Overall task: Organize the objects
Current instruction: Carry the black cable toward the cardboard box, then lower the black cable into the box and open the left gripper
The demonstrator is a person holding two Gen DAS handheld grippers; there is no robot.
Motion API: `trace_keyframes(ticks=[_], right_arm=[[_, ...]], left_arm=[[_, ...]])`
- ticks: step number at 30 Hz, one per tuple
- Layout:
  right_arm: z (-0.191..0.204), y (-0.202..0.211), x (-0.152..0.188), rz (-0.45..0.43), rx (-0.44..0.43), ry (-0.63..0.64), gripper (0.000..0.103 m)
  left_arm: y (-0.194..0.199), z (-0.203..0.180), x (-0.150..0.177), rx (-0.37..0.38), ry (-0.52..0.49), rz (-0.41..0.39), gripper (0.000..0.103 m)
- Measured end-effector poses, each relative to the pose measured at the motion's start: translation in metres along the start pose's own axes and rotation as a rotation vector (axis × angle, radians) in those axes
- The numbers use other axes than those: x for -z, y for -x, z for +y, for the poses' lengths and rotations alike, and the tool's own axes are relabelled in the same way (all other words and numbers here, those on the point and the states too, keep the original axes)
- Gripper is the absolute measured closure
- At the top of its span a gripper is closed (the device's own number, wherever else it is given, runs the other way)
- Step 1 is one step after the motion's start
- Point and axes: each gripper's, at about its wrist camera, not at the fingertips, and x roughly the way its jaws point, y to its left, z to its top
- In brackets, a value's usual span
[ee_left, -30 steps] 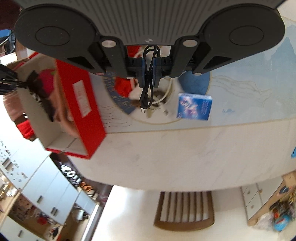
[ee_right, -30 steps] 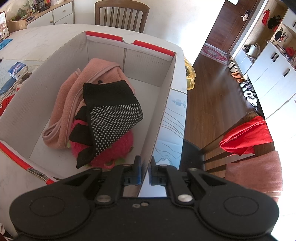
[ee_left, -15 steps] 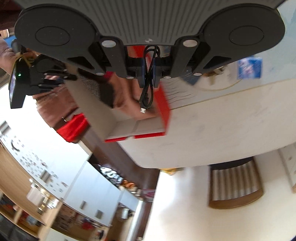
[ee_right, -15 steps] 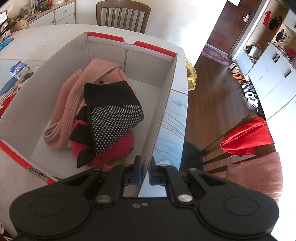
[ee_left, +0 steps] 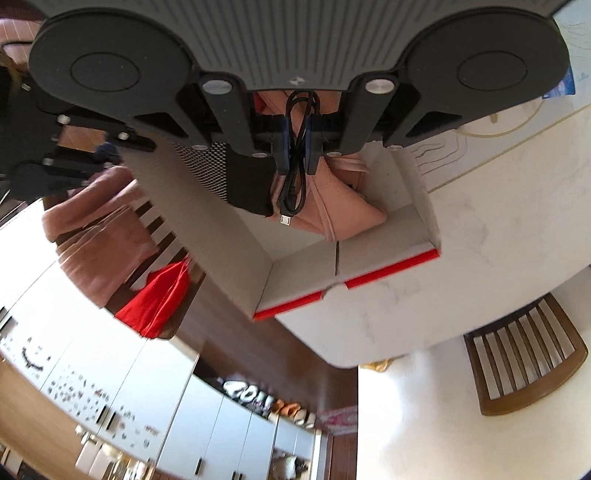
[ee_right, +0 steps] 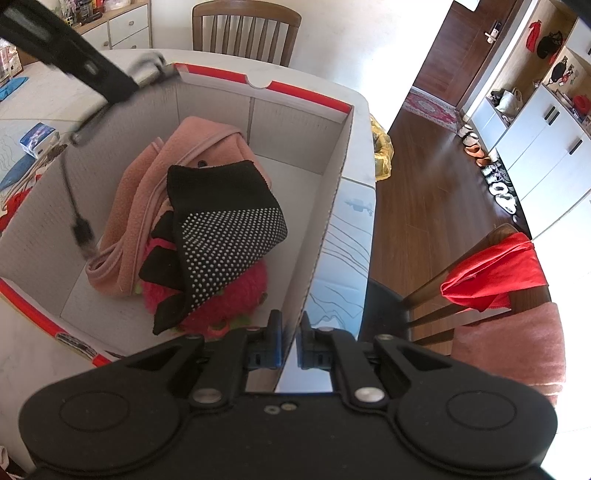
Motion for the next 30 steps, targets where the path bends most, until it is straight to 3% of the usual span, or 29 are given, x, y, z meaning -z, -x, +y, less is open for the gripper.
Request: trace_keyframes(ticks=[9,23,30], right_arm=[[0.001,0.000,0.000,0.001,-0.001,0.002,0.096],[0.001,0.001,-0.001,0.003,-0.005,-0.003,0.096],[0.001,0.001,-0.001,0.004,-0.005,-0.003,0.096]], left_arm=[[-0.045,0.000,0.004,-0.035,0.002,0.074,0.096],[-0.071,-0.011,0.013,-0.081,-0.031,0.143,0.096],[-0.066,-0.011,0.012,-0.106,-0.044,0.124,0.084]])
